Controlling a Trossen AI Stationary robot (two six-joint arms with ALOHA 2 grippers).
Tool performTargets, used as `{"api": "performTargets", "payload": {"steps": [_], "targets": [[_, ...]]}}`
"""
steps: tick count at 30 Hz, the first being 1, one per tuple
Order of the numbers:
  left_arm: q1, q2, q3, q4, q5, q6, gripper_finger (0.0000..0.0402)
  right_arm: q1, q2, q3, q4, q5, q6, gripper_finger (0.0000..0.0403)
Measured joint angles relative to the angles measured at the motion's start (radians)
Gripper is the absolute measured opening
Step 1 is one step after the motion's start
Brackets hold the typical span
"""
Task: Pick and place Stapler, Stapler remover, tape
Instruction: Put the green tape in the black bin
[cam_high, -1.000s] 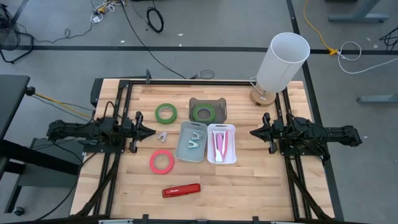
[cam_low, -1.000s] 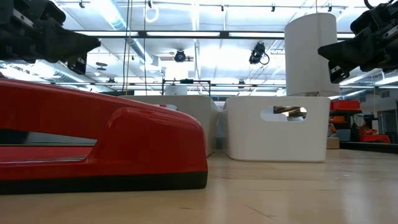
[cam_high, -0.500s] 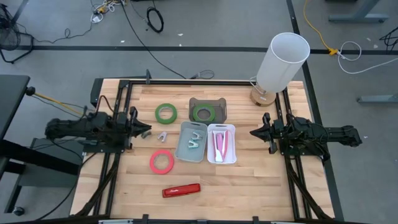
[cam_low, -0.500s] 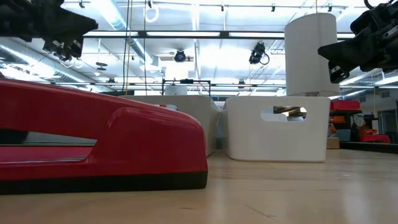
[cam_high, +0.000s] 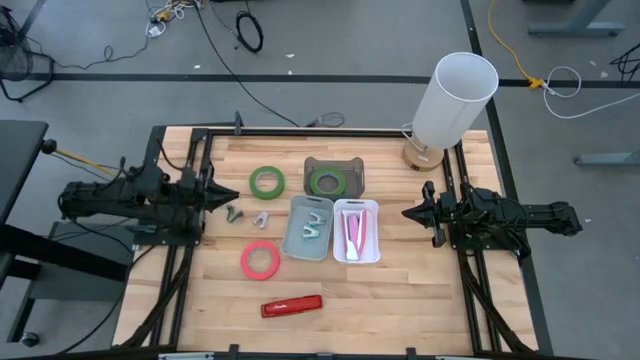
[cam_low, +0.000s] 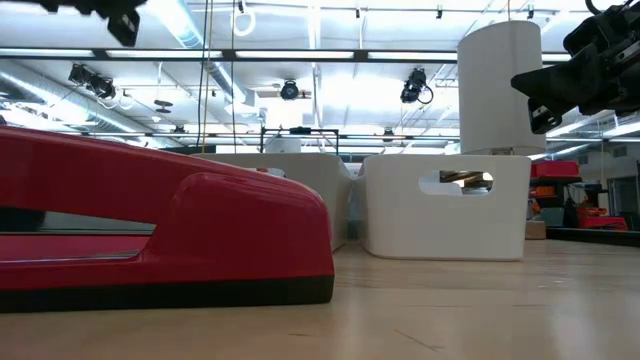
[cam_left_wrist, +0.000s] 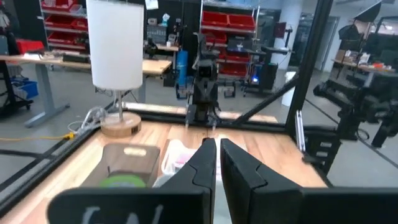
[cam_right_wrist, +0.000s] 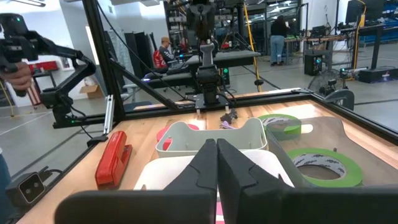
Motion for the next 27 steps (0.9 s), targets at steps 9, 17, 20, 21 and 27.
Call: {"api": "performTargets", "payload": {"steps": [9,17,20,21,27], "targets": [[0.0,0.132,0.179,-0.042,-0.022,-0.064,0.0028,0.0,0.0,0.0,0.0,0.0,0.0,0.0004],[0.0,0.215,0.32,-0.138,-0.023,-0.063,0.0028,0.0,0.0,0.0,0.0,0.0,0.0,0.0004],[0.0,0.245,0.37,-0.164,-0.026,-0.061,0.0028,0.0,0.0,0.0,0.0,0.0,0.0,0.0004],[0.0,0.255,0.387,-0.165,-0.026,-0.06,0.0028,0.0,0.0,0.0,0.0,0.0,0.0,0.0004],[0.0,0.312,0.469,-0.17,-0.026,-0.012,0.0028,0.0,0.0,0.0,0.0,0.0,0.0,0.0004]]}}
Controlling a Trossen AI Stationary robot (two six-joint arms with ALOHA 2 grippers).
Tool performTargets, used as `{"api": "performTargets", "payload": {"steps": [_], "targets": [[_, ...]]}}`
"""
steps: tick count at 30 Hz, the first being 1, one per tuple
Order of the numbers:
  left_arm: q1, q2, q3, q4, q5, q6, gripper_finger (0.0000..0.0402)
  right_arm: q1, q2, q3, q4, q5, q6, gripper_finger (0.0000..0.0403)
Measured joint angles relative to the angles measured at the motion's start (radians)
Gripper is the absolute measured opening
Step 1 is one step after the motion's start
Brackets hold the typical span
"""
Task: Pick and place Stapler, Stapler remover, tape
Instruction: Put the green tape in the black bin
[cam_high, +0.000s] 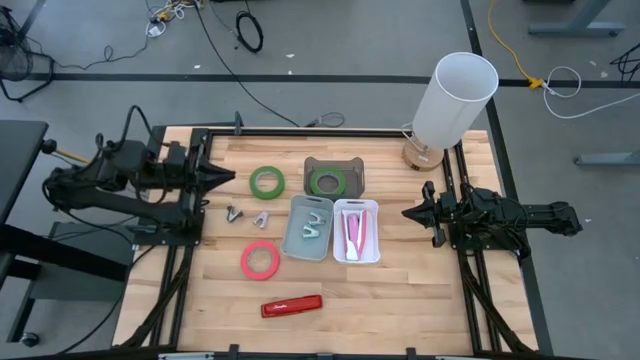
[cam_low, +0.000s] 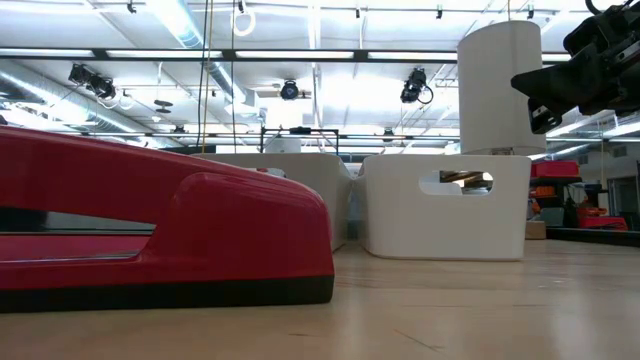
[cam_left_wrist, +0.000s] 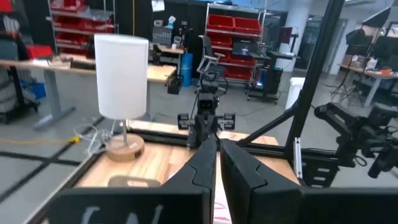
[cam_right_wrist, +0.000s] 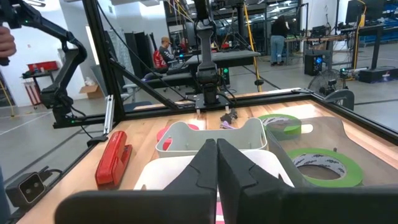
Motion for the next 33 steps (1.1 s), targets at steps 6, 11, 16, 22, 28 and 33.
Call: {"api": "performTargets", "payload": {"steps": [6,11,16,22,28,33], "targets": [[0.0,0.053,0.062,0.001,-0.019,0.05,0.0028,0.0,0.0,0.0,0.0,0.0,0.0,0.0004],[0.0,0.078,0.067,0.0,-0.019,0.051,0.0028,0.0,0.0,0.0,0.0,0.0,0.0,0.0004],[0.0,0.113,0.067,-0.001,-0.019,0.073,0.0028,0.0,0.0,0.0,0.0,0.0,0.0,0.0004],[0.0,0.155,0.067,-0.002,-0.019,0.084,0.0028,0.0,0.0,0.0,0.0,0.0,0.0,0.0004],[0.001,0.179,0.067,-0.024,-0.011,0.084,0.0028,0.0,0.0,0.0,0.0,0.0,0.0,0.0004],[0.001,0.194,0.067,-0.077,-0.017,0.084,0.0028,0.0,0.0,0.0,0.0,0.0,0.0,0.0004]]}}
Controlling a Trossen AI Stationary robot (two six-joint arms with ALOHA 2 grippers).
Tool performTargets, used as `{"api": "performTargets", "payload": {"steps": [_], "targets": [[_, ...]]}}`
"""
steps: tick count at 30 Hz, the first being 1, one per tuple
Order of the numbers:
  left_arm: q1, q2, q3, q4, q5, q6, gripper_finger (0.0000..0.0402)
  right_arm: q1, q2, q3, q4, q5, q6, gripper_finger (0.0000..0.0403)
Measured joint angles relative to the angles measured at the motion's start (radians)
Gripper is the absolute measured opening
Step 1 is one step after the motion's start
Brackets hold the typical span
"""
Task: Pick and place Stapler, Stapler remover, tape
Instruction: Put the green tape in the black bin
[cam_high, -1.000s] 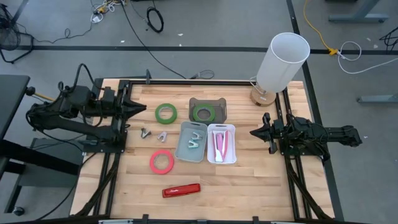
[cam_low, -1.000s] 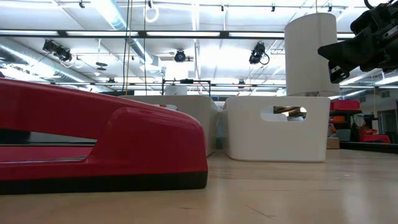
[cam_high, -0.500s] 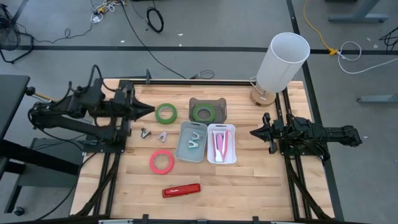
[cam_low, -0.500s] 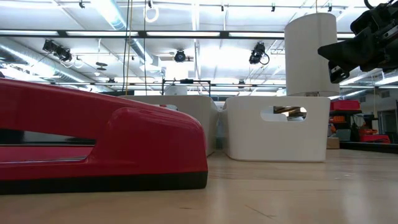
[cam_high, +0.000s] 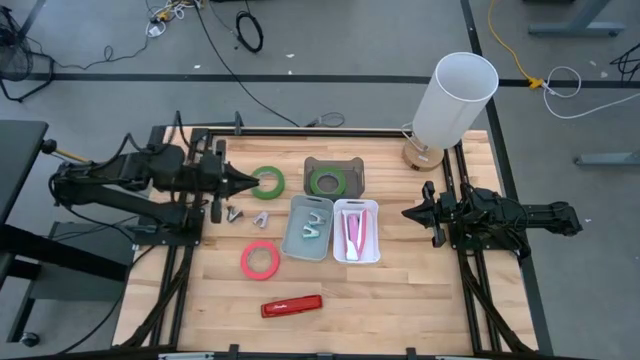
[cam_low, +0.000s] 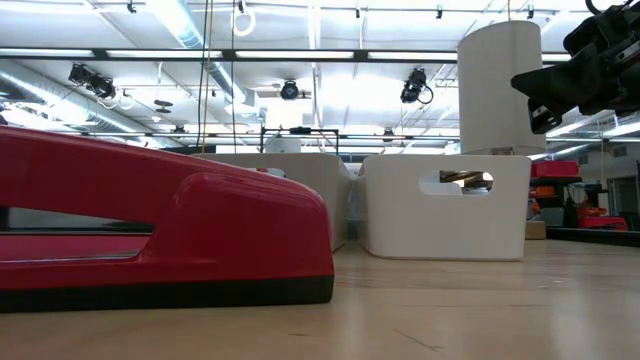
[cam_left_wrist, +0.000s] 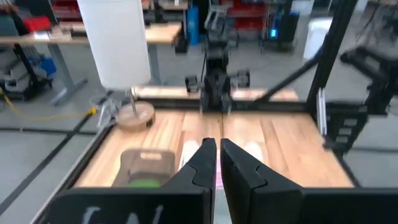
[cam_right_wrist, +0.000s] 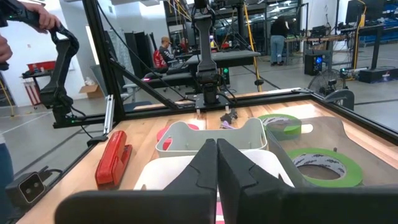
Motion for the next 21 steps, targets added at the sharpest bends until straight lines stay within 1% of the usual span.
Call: {"api": "performTargets", "payload": {"steps": [4,7,13,16,21], "targets": [[0.006,0.025,0.0,-0.069,0.001,0.0,0.0028,0.0,0.0,0.0,0.0,0.0,0.0,0.0004],[0.045,0.044,0.0,-0.106,0.021,-0.011,0.0028,0.0,0.0,0.0,0.0,0.0,0.0,0.0004],[0.159,0.073,0.0,-0.119,0.121,-0.03,0.0028,0.0,0.0,0.0,0.0,0.0,0.0,0.0004],[0.219,0.088,0.0,-0.119,0.14,-0.031,0.0028,0.0,0.0,0.0,0.0,0.0,0.0,0.0004],[0.311,0.115,0.0,-0.124,0.142,-0.029,0.0028,0.0,0.0,0.0,0.0,0.0,0.0,0.0004]]}}
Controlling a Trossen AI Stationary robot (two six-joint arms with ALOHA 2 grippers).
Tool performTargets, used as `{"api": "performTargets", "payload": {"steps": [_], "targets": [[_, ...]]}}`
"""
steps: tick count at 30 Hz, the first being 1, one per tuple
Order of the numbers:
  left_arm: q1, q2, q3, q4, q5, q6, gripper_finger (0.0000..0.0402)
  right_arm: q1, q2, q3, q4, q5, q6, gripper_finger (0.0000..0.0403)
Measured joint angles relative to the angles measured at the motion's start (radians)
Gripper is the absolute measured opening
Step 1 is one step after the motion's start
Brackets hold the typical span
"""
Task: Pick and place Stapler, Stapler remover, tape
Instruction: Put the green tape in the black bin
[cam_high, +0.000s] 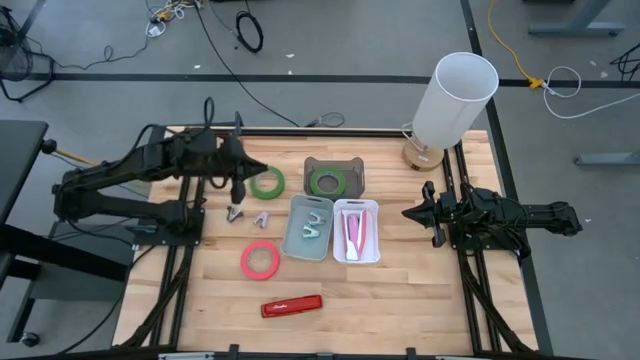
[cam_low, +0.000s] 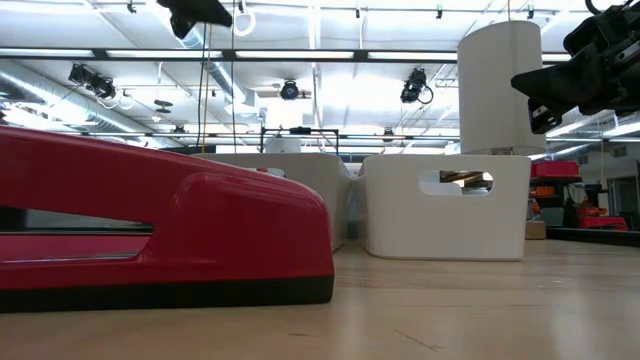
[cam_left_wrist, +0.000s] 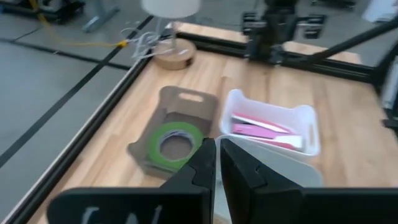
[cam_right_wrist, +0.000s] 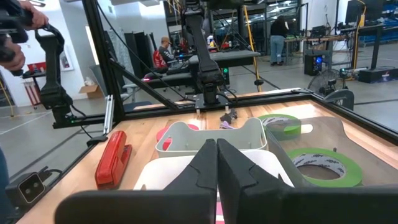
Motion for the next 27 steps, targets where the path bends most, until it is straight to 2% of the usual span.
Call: {"api": "performTargets", "payload": {"steps": [13,27], "targets": [[0.181,0.084,0.0,-0.034,0.0,0.003,0.0028,0.0,0.0,0.0,0.0,0.0,0.0,0.0004],[0.207,0.111,0.0,-0.058,0.002,0.003,0.0029,0.0,0.0,0.0,0.0,0.0,0.0,0.0004]]}}
